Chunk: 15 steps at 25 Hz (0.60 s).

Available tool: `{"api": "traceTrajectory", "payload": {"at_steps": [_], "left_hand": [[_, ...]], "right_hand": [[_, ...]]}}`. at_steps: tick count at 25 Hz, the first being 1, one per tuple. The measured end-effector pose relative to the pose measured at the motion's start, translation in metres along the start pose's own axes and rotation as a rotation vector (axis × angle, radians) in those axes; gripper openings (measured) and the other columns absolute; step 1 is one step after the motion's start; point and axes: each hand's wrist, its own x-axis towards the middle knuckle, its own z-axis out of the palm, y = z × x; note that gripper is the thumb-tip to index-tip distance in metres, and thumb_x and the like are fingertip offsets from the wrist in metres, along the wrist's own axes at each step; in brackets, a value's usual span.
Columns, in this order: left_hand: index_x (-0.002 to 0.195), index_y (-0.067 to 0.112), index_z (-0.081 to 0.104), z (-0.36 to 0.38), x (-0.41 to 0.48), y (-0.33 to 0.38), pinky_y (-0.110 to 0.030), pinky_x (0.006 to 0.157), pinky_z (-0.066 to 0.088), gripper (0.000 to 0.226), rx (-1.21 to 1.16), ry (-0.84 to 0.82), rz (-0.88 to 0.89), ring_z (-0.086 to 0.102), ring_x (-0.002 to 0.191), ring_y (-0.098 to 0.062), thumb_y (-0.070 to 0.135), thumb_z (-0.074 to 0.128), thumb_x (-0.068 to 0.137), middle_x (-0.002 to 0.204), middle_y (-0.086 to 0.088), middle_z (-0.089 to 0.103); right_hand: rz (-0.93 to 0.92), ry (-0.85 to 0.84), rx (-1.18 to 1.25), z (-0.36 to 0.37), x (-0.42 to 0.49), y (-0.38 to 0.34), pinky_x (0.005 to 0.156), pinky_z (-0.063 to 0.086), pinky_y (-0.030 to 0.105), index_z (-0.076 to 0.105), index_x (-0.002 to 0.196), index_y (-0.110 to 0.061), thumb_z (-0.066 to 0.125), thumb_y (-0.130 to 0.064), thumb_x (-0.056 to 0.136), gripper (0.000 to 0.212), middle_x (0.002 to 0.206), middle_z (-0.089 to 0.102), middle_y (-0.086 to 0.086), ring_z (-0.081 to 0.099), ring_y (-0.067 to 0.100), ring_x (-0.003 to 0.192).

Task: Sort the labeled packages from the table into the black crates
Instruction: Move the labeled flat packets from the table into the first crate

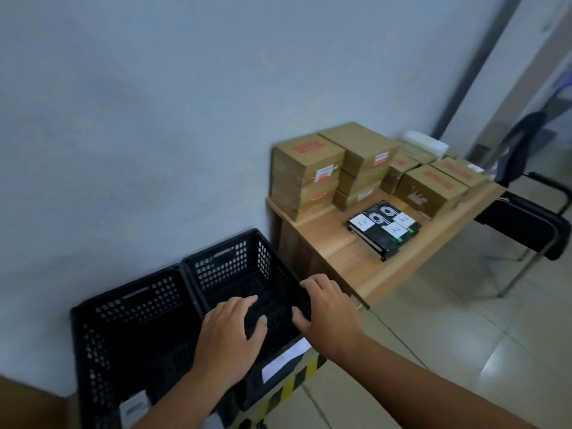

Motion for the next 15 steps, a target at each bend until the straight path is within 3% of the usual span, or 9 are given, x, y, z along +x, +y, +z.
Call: {"api": "traceTrajectory", "payload": {"at_steps": [10, 15], "left_hand": [[0.145, 0.032, 0.050, 0.116, 0.041, 0.211, -0.027, 0.111, 0.037, 0.050, 0.123, -0.029, -0.062, 0.051, 0.124, -0.004, 0.054, 0.048, 0.099, 0.135, 0.018, 0.057], [0.145, 0.031, 0.049, 0.144, 0.081, 0.265, -0.029, 0.114, 0.036, 0.049, 0.119, -0.019, -0.041, 0.049, 0.127, -0.005, 0.052, 0.049, 0.100, 0.138, 0.016, 0.055]], "right_hand": [[0.113, 0.045, 0.063, -0.066, 0.011, 0.221, 0.092, 0.052, 0.038, 0.051, 0.129, -0.021, 0.053, -0.046, 0.097, 0.041, 0.128, 0.052, -0.001, 0.053, 0.019, 0.115], [0.180, 0.055, 0.080, -0.077, 0.016, 0.293, 0.091, 0.053, 0.034, 0.050, 0.132, -0.023, 0.055, -0.046, 0.096, 0.044, 0.128, 0.049, -0.004, 0.053, 0.017, 0.116]]}}
